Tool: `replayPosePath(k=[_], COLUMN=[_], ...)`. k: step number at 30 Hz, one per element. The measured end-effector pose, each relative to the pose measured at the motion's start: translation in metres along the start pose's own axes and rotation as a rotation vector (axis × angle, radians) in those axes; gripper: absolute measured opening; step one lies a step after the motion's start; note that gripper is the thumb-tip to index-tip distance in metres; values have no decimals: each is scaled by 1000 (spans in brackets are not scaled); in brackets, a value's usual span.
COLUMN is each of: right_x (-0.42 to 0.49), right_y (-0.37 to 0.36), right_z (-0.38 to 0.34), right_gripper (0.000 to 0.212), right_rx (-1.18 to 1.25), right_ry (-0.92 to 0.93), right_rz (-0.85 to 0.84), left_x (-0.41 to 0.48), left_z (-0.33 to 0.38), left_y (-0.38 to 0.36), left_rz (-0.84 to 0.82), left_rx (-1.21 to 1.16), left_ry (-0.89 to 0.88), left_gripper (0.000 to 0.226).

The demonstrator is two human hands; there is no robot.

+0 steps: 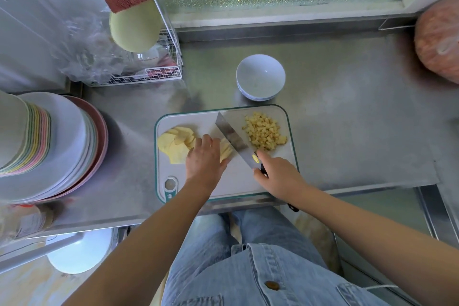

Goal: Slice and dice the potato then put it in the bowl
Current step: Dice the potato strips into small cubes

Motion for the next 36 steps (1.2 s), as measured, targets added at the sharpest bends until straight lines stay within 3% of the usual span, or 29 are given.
replayPosePath(k=[6, 10, 14, 17, 28, 36], right_x=[3, 1, 0, 2, 4, 7], right_y=[0, 0, 4, 10, 6, -8], right_z=[-5, -8, -10, -14, -29, -42], right_gripper=[4, 16, 18, 15, 20, 29], right_rx=[-104, -107, -44, 6, -63, -107], right_ry=[3, -4, -34, -55, -55, -96], right_rz=[29, 20, 46, 59, -6, -38], left_x=[4, 6, 5, 1, -1, 1], left_z=[0, -5, -10, -11, -10, -11], left_y=[-3, -2, 2, 4, -2, -4], left_rz=[16, 17, -41, 15, 75, 86], left_rx=[-131, -253, -222, -250, -319, -354], left_ry=[-47, -89, -135, -99, -89, -104], left_gripper=[36, 29, 38, 45, 10, 7])
Point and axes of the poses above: each hand's wrist, its own x-axis towards the middle knuckle, its own y-axis out of the back of the hand, z = x × y, the point moved 2 cm from there along x, towards the middle knuckle, and after that the axes turned 13 degrees about -x, right-handed, at the moved point
